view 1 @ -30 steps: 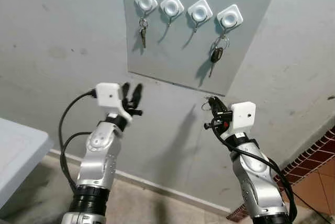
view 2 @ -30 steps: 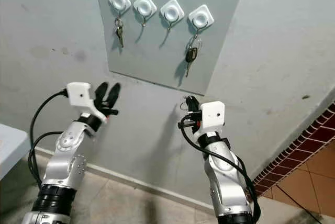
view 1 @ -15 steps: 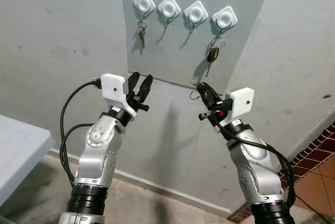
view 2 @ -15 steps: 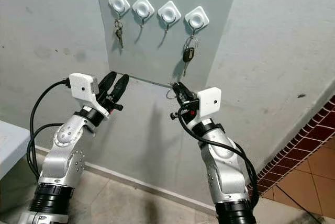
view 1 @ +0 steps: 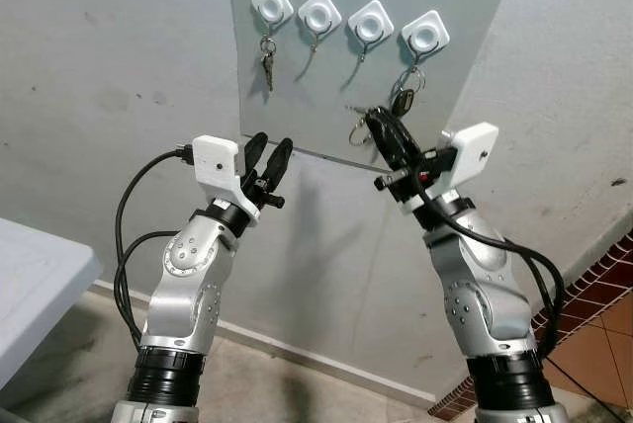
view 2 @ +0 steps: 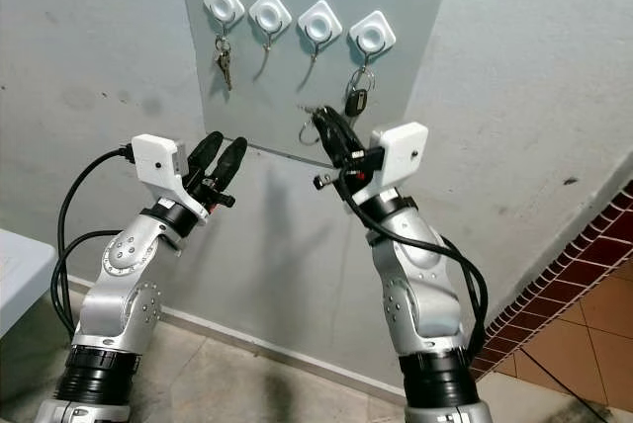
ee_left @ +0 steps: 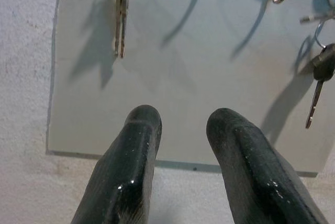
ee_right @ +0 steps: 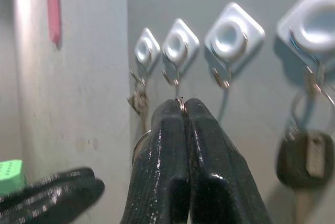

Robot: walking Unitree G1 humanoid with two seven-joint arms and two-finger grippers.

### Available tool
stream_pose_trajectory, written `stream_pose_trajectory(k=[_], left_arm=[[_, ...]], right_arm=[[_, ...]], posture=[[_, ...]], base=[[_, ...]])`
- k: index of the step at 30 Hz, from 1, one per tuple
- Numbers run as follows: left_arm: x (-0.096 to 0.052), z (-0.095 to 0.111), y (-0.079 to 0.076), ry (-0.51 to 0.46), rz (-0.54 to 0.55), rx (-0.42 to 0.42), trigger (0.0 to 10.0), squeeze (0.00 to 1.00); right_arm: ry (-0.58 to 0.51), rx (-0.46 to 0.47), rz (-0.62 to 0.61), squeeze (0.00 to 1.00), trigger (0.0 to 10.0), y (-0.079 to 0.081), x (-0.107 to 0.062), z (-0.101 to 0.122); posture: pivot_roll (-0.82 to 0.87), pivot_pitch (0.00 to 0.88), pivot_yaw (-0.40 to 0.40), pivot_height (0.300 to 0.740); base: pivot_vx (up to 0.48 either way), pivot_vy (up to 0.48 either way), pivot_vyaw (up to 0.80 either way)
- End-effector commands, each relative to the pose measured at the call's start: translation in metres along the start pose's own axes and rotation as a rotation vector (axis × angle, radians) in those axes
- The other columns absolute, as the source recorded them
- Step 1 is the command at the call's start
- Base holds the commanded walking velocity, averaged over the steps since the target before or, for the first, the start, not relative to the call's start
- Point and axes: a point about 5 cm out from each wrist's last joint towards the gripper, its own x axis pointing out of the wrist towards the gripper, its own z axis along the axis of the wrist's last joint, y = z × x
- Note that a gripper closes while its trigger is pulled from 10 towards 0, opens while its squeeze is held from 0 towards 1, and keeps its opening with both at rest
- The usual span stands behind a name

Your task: Hang keys on a hook

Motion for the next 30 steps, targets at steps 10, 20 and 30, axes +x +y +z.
stream_pose_trajectory(k=[10,20,30], left_arm=[[0.006,0.012,-0.009,-0.037,-0.034,-0.001,10.0,0.00],[0.006,0.014,-0.013,-0.041,-0.053,-0.005,10.0,0.00],[0.006,0.015,-0.021,-0.039,-0.085,-0.021,10.0,0.00]], right_arm=[[-0.039,-0.003,-0.004,0.00,10.0,-0.002,0.012,0.007],[-0.062,-0.022,0.015,0.00,10.0,-0.008,0.024,0.011],[-0.064,-0.053,0.040,0.00,10.0,-0.027,0.036,0.015]], posture=[[0.12,0.000,-0.076,0.740],[0.13,0.000,-0.076,0.740],[0.13,0.000,-0.073,0.740]], base=[[0.000,0.000,0.00],[0.000,0.000,0.00],[0.000,0.000,0.00]])
